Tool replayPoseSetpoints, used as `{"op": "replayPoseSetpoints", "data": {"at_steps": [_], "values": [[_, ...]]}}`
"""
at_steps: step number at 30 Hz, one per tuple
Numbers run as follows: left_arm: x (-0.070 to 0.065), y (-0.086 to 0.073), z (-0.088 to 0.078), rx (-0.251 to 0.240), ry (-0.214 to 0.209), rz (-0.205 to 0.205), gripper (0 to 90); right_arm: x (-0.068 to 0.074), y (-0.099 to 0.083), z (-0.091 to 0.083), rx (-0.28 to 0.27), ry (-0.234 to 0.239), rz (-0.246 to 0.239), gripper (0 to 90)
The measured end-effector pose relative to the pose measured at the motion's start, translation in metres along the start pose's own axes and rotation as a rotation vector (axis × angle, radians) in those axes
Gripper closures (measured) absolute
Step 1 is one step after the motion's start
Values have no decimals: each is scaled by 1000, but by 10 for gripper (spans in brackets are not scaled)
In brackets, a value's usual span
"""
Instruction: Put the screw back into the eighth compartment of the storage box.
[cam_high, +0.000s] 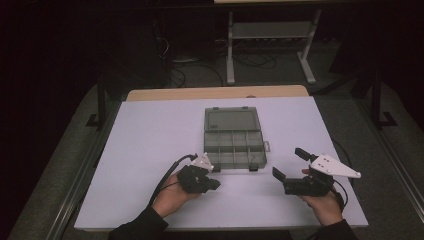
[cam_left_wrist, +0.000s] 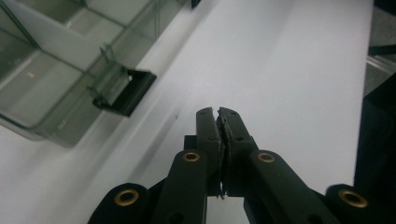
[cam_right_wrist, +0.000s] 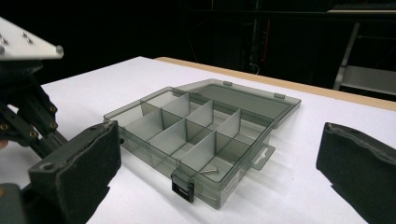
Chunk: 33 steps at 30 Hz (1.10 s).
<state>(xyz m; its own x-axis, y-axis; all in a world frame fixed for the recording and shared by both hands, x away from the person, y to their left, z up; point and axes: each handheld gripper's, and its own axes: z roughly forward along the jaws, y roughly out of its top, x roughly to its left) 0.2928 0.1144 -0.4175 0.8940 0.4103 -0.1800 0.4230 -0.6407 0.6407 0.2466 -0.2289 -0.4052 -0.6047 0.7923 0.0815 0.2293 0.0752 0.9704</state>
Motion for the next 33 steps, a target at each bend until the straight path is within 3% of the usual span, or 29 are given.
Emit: {"op": "replayPoseSetpoints", "data": {"at_steps": [9, 17, 22, 25, 33], "values": [[5, 19, -3, -17, -21, 0, 881, -2, -1, 0, 0, 3, 5, 0], [16, 46, 0, -49, -44, 5, 881, 0, 1, 0, 0, 0, -2, 0], [23, 65, 4, -63, -56, 19, 881, 1, 1, 1, 0, 2, -1, 0], [27, 78, 7, -66, -57, 58, 881, 1, 1, 2, 1, 3, -3, 0], [30, 110, 20, -62, -63, 92, 881, 0, 1, 1, 0, 4, -1, 0]]}}
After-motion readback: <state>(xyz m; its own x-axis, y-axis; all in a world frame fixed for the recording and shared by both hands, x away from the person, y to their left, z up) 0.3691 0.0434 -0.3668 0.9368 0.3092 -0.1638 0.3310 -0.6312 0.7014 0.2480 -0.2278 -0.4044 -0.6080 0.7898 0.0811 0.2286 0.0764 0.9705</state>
